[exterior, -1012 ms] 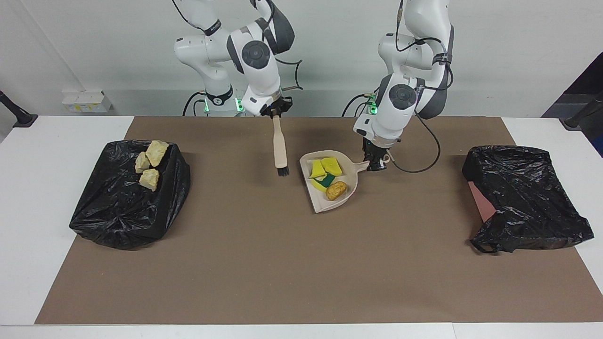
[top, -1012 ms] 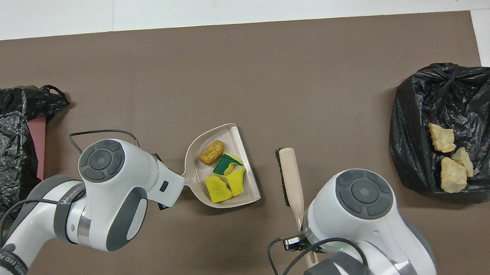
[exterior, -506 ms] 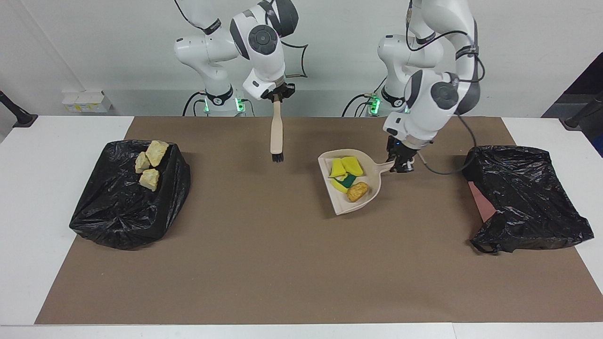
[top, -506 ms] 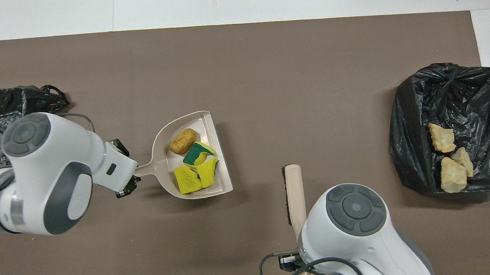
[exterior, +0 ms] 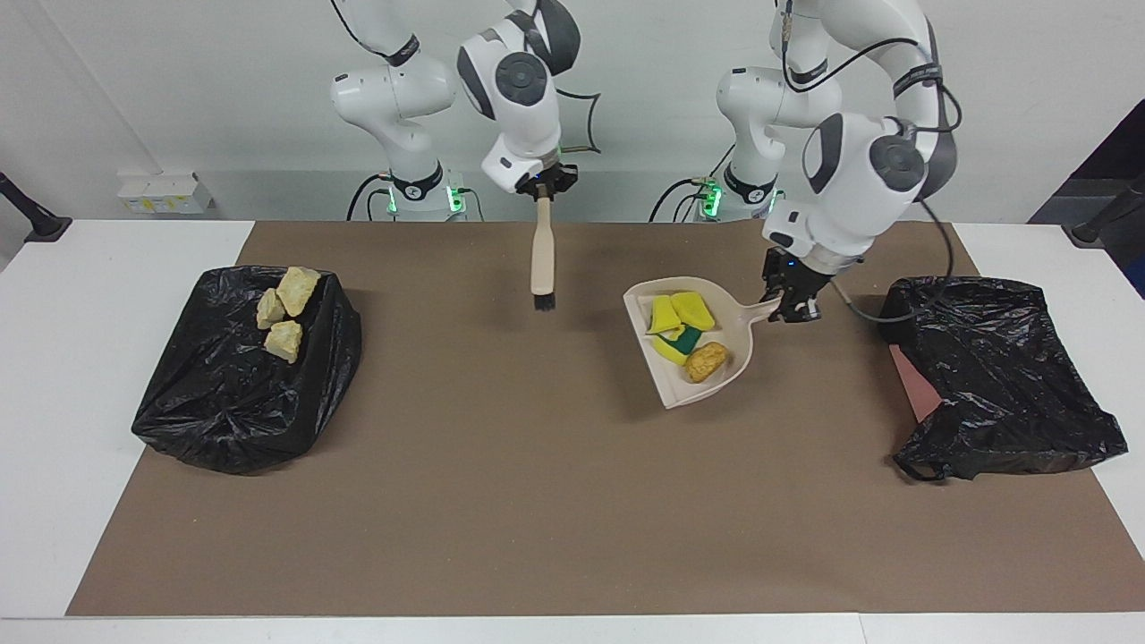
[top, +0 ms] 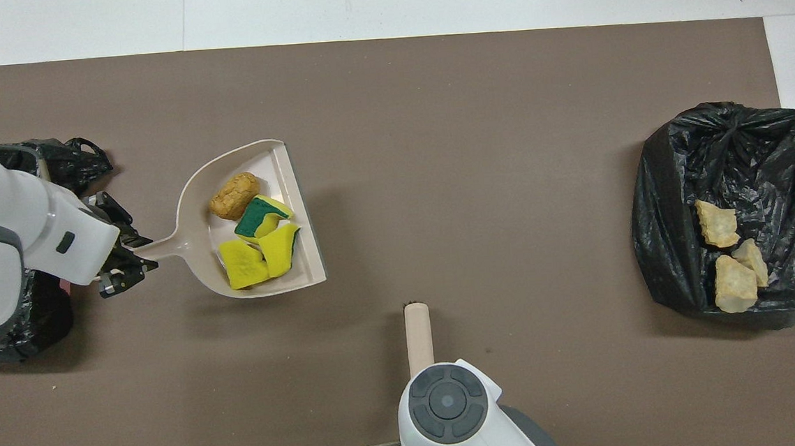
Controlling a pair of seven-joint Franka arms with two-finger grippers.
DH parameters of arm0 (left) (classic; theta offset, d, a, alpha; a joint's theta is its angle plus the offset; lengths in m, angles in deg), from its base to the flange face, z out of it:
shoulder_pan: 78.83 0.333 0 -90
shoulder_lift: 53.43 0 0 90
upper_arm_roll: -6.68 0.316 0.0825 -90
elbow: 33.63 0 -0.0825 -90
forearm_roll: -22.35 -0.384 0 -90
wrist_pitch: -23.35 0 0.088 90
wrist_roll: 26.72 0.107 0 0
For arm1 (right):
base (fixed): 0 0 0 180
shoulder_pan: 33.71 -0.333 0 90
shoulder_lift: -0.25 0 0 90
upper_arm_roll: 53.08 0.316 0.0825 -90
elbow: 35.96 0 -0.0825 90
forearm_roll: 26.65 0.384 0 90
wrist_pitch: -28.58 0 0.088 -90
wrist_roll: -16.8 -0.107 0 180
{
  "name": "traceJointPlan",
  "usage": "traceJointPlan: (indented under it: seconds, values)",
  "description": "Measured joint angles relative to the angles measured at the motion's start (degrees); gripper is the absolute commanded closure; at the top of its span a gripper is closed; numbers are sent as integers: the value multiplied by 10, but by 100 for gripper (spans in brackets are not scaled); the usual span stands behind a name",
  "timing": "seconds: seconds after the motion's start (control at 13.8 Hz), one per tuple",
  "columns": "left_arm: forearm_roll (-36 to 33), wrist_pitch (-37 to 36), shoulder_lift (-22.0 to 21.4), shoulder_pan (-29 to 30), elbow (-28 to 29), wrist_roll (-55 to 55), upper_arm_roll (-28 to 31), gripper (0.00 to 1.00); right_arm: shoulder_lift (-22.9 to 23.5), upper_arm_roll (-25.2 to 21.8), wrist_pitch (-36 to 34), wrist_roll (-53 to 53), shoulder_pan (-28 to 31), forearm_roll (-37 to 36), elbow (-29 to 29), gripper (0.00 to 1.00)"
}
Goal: Sweep and dump trash in bin
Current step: 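Lift the dustpan toward the bag while the right gripper releases the brush, then tip the dustpan over the nearby black bag with the left gripper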
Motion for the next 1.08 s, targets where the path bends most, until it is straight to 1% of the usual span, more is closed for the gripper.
traceJointPlan:
  seconds: [0.22,0.43,0.58,0.65,0.72,0.8,0.87,0.94,1.01,1.08]
  values:
    - [0,-18,10,67,-30,81,2,100,9,-1,13,0,-7,0,17,100]
    - [-6,-88,50,144,-117,173,5,100,9,-1,60,0,-26,0,41,99]
    - [-19,-120,84,182,-176,210,5,100,9,-1,86,0,-39,0,55,96]
    - [-30,-125,99,197,-200,231,5,100,9,-1,92,0,-42,0,59,85]
    - [-45,-132,115,213,-225,255,6,100,9,-1,95,0,-43,0,61,70]
    - [-56,-137,127,229,-242,274,7,100,9,-1,101,0,-43,0,63,58]
    - [-67,-138,138,249,-261,301,7,100,9,-1,104,0,-43,0,64,37]
    - [-82,-137,149,270,-279,331,8,100,9,-1,104,0,-43,0,64,5]
    - [-100,-136,158,286,-295,351,8,100,9,-2,106,0,-42,0,64,0]
    - [-121,-132,164,295,-307,360,8,100,9,-3,109,0,-42,-1,63,0]
